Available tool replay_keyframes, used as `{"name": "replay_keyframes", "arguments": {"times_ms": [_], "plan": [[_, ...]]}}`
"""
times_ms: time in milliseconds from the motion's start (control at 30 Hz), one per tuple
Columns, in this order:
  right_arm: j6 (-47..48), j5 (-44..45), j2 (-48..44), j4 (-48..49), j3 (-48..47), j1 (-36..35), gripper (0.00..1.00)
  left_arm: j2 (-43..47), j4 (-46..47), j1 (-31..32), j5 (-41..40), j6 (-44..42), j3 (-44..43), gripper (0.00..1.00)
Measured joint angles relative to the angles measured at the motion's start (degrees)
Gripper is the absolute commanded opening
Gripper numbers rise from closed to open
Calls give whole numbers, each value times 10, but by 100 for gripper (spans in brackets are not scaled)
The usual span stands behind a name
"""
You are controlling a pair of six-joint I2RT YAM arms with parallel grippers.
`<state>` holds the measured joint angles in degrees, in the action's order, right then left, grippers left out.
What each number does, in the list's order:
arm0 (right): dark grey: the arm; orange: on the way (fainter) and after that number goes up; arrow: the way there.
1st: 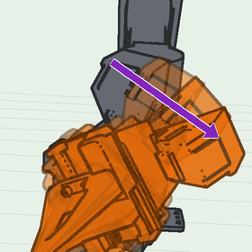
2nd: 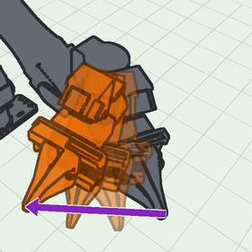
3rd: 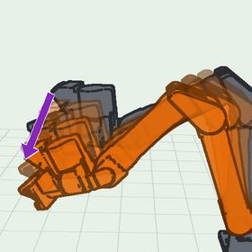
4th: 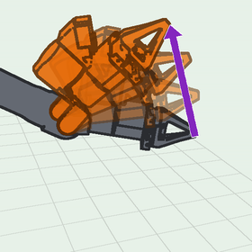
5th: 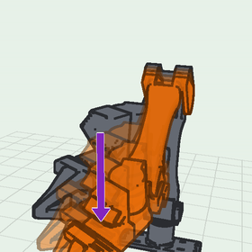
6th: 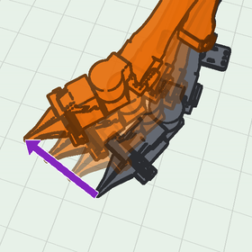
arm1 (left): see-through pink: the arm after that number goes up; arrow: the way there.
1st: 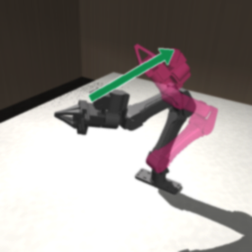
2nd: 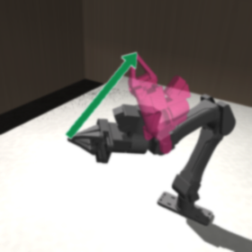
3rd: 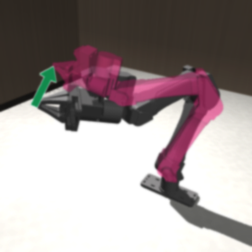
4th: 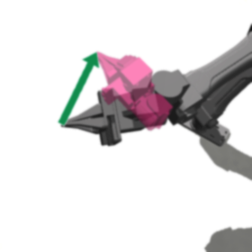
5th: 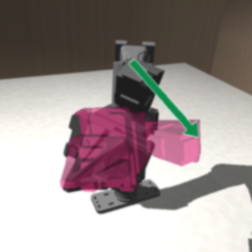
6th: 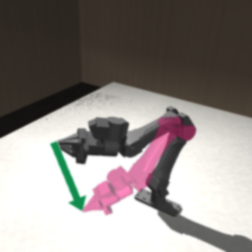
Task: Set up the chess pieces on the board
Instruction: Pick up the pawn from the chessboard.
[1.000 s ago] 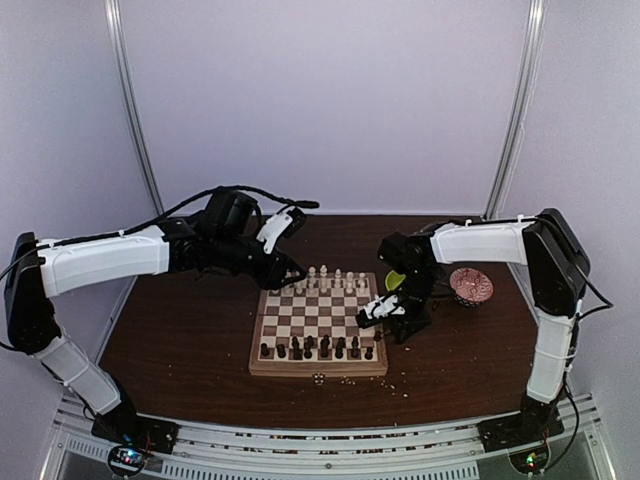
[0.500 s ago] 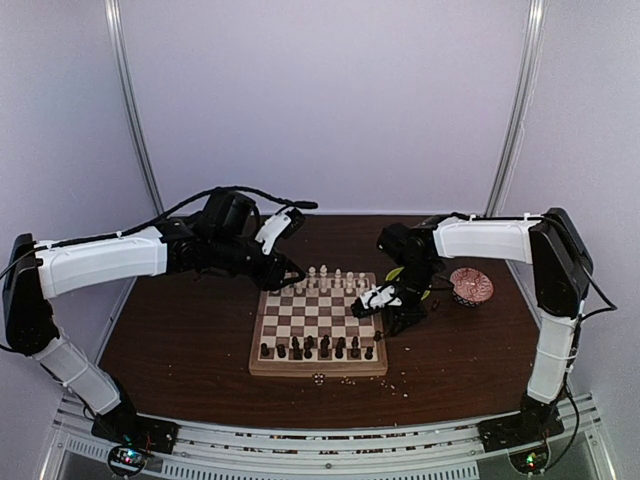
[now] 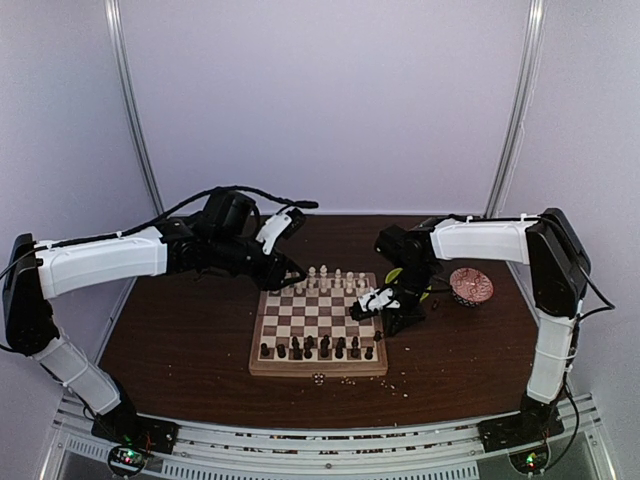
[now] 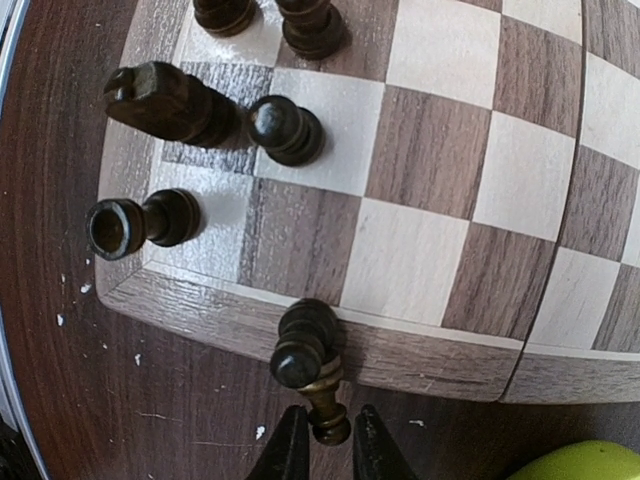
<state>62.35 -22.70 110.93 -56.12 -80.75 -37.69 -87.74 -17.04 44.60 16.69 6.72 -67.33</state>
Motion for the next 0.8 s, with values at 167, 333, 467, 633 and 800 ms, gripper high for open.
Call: {"name": "replay_keyframes", "arguments": {"times_ms": [167, 333, 467, 633, 800], "plan": [[-9, -2, 5, -1, 0, 0, 16, 0, 4, 7, 0, 0, 0, 39], [-28, -13, 12, -1, -1, 2, 15, 0, 8, 24, -2, -14, 4, 39], [-50, -26, 19, -5, -13, 5, 15, 0, 35, 43, -2, -28, 35, 39], [-73, -48, 21, -12, -24, 17, 15, -2, 55, 53, 1, -34, 75, 39], [-89, -73, 23, -16, -37, 36, 15, -15, 86, 57, 1, -33, 78, 39]]}}
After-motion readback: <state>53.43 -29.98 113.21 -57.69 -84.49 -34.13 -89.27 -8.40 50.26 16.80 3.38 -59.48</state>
